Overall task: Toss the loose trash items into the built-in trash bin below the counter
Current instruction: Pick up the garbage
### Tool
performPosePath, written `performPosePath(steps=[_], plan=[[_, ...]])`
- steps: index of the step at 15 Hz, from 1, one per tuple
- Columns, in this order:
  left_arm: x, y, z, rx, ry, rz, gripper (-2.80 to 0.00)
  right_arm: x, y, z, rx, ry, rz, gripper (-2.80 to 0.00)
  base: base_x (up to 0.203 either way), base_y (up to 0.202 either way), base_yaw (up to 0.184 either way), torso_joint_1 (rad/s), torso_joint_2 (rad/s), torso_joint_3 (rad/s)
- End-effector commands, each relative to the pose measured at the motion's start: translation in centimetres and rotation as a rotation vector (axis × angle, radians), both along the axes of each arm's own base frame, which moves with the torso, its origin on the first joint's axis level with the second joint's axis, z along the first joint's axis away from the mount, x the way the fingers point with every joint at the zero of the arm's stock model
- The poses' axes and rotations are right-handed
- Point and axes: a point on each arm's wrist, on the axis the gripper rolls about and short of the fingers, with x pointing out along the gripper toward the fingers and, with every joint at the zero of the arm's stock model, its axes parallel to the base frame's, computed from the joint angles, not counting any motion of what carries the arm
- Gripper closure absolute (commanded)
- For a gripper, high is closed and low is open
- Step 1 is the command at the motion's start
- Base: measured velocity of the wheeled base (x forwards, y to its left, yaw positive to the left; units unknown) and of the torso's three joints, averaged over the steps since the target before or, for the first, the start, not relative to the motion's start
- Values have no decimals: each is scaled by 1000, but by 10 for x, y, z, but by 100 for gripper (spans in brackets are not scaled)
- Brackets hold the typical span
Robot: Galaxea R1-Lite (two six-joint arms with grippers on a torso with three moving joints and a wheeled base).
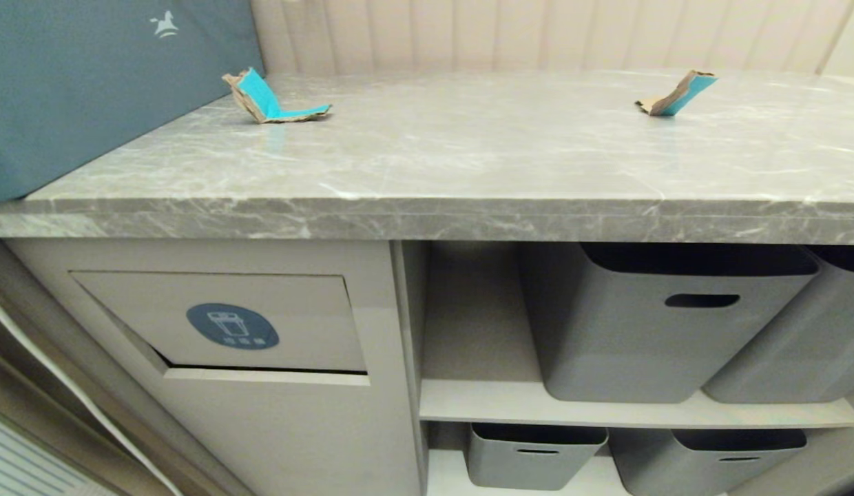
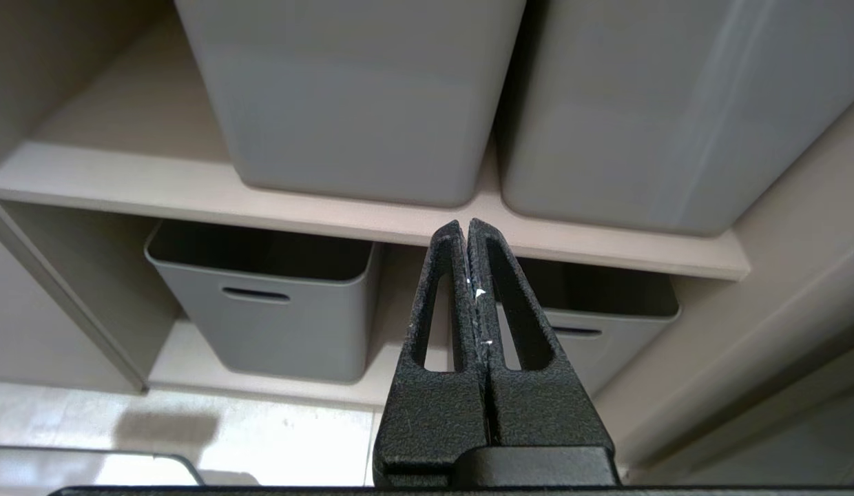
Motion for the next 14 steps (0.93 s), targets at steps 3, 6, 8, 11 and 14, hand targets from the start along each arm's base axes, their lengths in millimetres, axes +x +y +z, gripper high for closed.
performPosePath(steps=[3, 6, 8, 11, 14], plan=[[0, 0, 0, 0, 2, 0, 0, 0, 0, -1, 0, 3, -2, 0, 0, 0, 0, 139, -386, -289], [0, 0, -1, 0, 3, 0, 0, 0, 0, -1, 0, 3, -2, 0, 0, 0, 0, 182, -511, -294], [0, 0, -1, -2, 3, 1, 0, 0, 0, -1, -4, 4, 0, 0, 0, 0, 0, 179, -469, -294], [0, 0, 0, -3, 2, 1, 0, 0, 0, 0, -9, 1, 0, 0, 0, 0, 0, 190, -475, -289], [0, 0, 0, -3, 2, 1, 0, 0, 0, -1, -1, 5, 0, 0, 0, 0, 0, 206, -480, -279]])
